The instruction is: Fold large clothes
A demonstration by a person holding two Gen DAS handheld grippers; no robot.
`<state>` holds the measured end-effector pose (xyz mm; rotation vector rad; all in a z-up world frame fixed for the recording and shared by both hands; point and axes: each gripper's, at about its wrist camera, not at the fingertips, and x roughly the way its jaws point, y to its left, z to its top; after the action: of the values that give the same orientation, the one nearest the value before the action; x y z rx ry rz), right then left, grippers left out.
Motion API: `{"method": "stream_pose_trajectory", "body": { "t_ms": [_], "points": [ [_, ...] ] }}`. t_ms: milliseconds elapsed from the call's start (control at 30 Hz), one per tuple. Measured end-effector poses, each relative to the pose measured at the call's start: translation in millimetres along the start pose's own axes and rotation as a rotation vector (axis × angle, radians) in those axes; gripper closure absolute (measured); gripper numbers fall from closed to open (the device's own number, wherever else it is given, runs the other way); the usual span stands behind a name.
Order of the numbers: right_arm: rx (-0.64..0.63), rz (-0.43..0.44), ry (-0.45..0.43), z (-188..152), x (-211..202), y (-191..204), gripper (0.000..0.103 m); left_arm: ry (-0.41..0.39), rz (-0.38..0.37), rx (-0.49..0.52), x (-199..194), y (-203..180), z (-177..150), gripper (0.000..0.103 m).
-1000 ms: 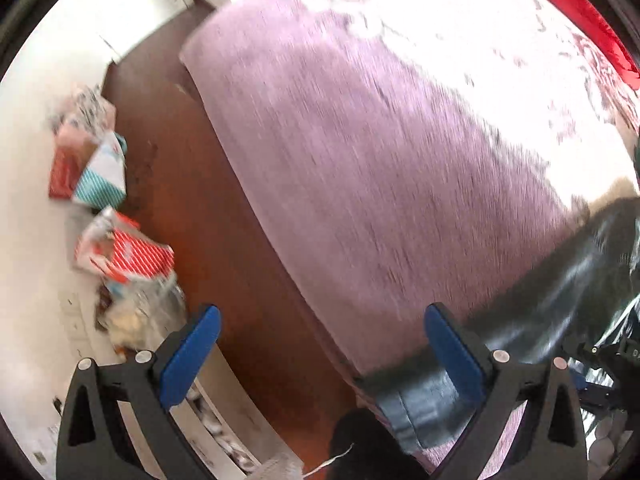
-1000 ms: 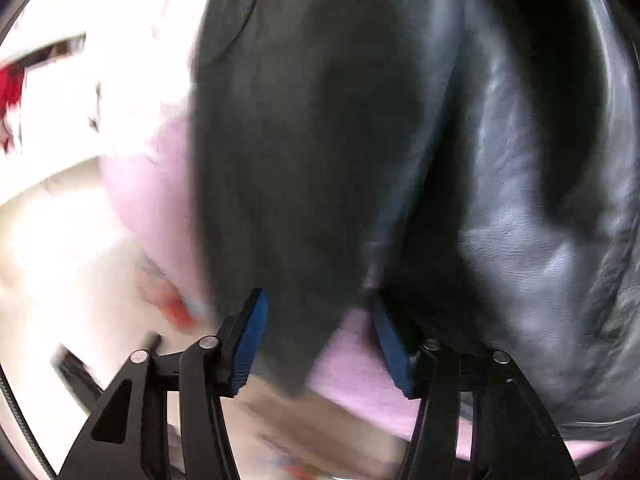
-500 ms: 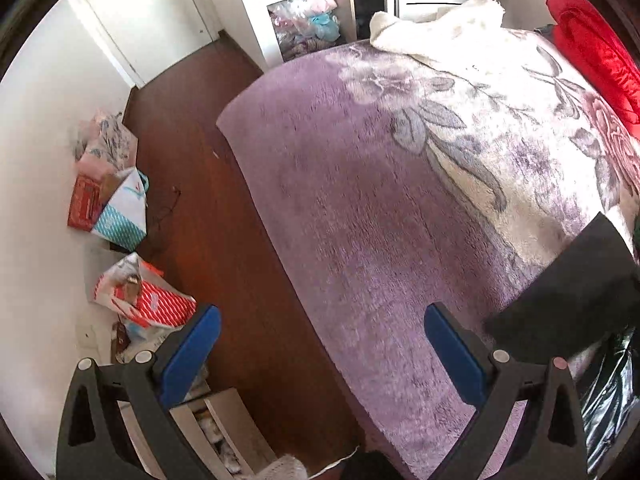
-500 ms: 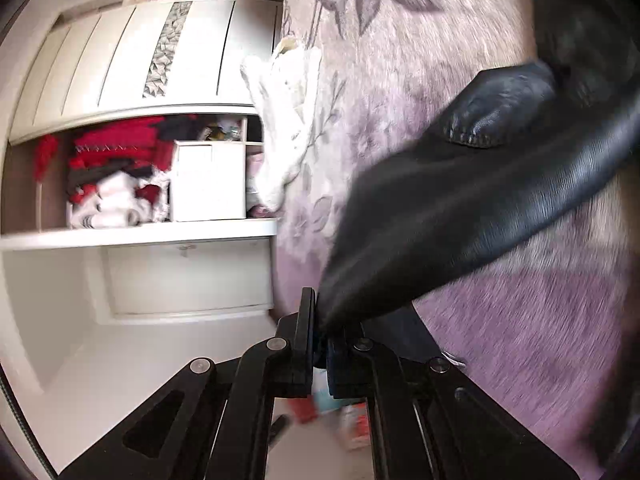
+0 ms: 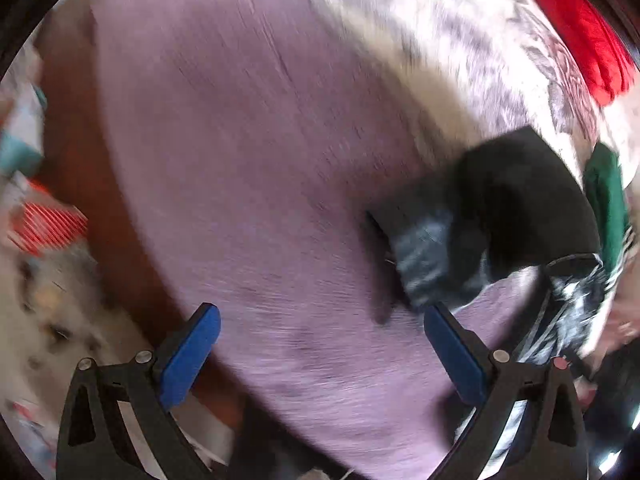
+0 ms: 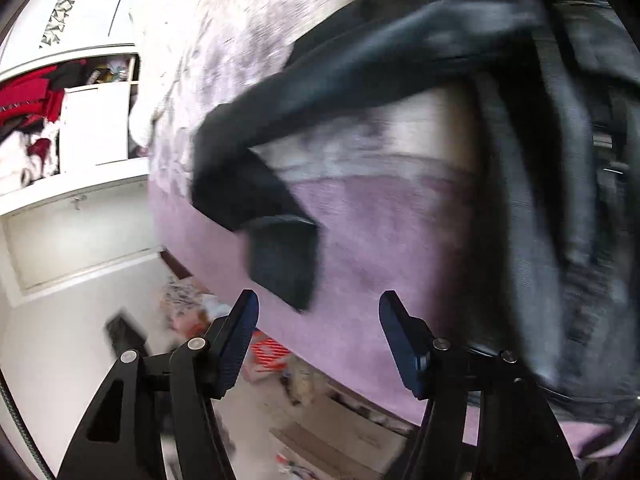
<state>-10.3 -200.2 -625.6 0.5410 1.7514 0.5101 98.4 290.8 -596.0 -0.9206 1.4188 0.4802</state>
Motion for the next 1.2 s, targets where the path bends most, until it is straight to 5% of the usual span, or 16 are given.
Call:
{"method": "stream_pose_trajectory", "body": {
  "t_ms": [100,233,367,500,667,767,933,967,1067,1200],
  "points": [
    [0.024,-0.074,-0.01,0.6,-26.6,-21.6,0.038,0.084,-0.151,-0.085,40.7,-5.4,13.6,0.0],
    [0.112,-0.148,-0.028,11.6,-32.1,-43.8,0.038,0.0,-0.076,-0.023,48.6,-26.1,28.3,0.002],
    [0.155,-0.217,-0.062,17.9,-42.4,-67.5,0.038,-0.142,0.001,0.074,25.0,-42.5,37.6,0.07],
    [0.175,-0.218,-0.077,24.2,-52.9,-74.1,0.038,-0.2,0.02,0.129,2.5,-43.9,54.5,0.085],
    [0.131,-0.228,-0.096,28.3,-71.3,-67.6,0.038,-0.325,0.126,0.124,-27.4,-5.3,104.2,0.086],
    [0.118,-0.225,-0.092,35.6,-67.6,-59.9,0.038,-0.293,0.136,0.059,-33.2,25.0,131.8,0.086],
    [0.145,-0.217,-0.104,43.9,-75.9,-59.7,0.038,-0.242,0.013,-0.029,-55.6,53.3,119.6,0.084],
    [0.153,-0.217,-0.108,43.8,-82.5,-62.9,0.038,-0.234,-0.012,-0.043,-57.7,53.8,111.3,0.077],
    [0.182,-0.224,-0.118,55.5,-69.3,-63.1,0.038,-0.179,-0.115,-0.101,-54.2,52.5,69.9,0.019],
    [0.214,-0.227,-0.117,60.8,-57.3,-64.2,0.038,-0.063,-0.287,-0.25,-11.0,44.5,38.2,0.019]
  ]
}}
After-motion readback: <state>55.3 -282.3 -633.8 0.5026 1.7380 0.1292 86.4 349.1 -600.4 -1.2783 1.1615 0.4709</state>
